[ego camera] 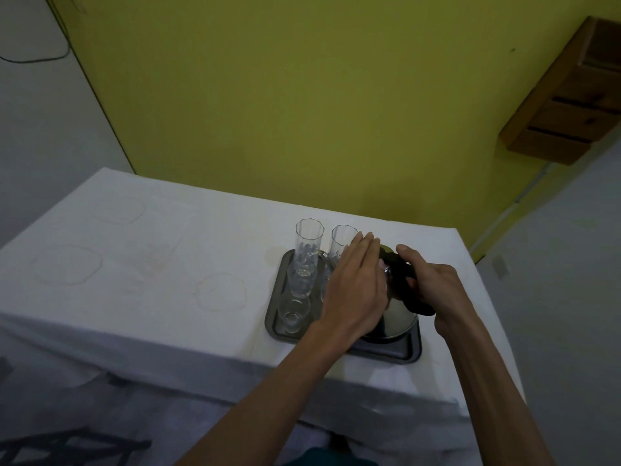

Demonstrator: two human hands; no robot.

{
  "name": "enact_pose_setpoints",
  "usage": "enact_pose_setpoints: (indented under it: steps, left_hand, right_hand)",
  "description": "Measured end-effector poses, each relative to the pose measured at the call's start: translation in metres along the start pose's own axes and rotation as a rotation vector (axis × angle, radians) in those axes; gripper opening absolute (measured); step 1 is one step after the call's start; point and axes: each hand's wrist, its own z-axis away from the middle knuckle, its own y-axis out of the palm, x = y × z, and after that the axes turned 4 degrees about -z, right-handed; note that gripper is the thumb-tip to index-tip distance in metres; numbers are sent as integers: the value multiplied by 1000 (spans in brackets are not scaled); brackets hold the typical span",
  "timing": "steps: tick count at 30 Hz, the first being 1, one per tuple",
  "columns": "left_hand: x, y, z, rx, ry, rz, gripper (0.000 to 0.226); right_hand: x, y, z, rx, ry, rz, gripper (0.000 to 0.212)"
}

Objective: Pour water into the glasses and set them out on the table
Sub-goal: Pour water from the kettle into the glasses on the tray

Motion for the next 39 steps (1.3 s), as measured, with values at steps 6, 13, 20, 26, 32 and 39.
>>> enact_pose_setpoints:
  steps: [6, 13, 20, 26, 32, 39]
  left_hand:
    - [2, 1, 0, 0, 1, -3, 51]
    - [1, 1, 0, 27, -8, 0, 54]
    - [-1, 2, 0, 44, -16, 3, 56]
    - [-1, 3, 0, 42, -2, -11, 59]
    - [-1, 4, -1, 41, -4, -5, 52]
    - [1, 5, -1, 32, -3, -12, 54]
  right_hand:
    - [-2, 0, 0, 1, -3, -12, 50]
    - [-2, 0, 1, -4, -9, -29, 49]
    - [-4, -2, -1, -12, -5, -39, 49]
    - [-6, -4, -2, -13, -21, -34, 49]
    - [-7, -5, -4, -7, -16, -54, 52]
    - [-6, -3, -4, -10, -5, -49, 52]
